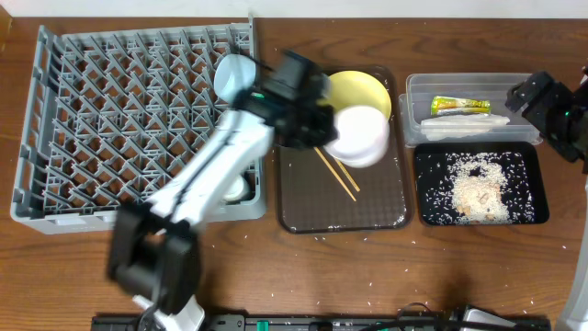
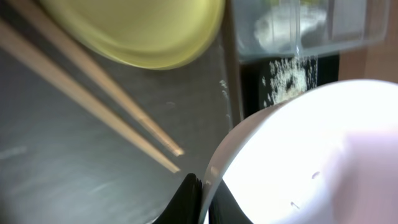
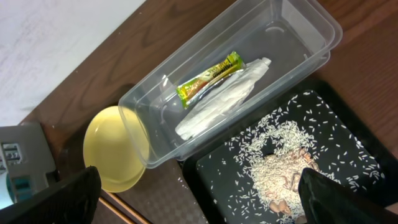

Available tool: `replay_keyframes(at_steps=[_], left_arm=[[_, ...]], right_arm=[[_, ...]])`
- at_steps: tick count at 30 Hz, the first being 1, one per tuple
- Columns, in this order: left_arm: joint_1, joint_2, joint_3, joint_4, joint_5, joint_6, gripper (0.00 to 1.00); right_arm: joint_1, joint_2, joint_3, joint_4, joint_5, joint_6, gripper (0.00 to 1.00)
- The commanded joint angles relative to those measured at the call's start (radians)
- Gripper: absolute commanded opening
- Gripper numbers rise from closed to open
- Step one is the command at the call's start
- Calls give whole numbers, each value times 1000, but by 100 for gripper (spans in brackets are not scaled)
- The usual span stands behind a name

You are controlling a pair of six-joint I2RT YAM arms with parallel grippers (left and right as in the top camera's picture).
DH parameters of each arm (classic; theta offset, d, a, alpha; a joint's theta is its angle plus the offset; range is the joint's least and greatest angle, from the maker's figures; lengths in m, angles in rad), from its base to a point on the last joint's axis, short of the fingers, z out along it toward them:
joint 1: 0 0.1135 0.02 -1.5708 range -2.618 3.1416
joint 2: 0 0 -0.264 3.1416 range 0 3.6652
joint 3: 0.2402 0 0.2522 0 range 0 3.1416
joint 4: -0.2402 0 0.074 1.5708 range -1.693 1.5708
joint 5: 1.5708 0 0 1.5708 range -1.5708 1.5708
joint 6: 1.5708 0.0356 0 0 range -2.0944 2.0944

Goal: Sort waste into correct bins and load items into the dishwasher
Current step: 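Carry pink bowl into dish rack with left gripper and release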

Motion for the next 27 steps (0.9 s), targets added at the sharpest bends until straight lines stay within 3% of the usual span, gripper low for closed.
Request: replay_keyframes(at_steps=[1, 6, 12, 21, 27], left_arm=[[145, -152, 6, -87, -185, 76, 8], [293, -294, 6, -205, -671, 78, 7], [293, -295, -6, -229, -1053, 101, 7], [185, -254, -10, -237, -1447, 98, 8], [23, -146, -32, -238, -1829, 43, 8]], right_arm=[[-4, 0, 2, -3, 10, 14, 99], [-4, 0, 2, -3, 10, 14, 99], [-4, 0, 2, -3, 10, 14, 99], [-4, 0, 2, -3, 10, 14, 99], [-4, 0, 2, -3, 10, 14, 99]])
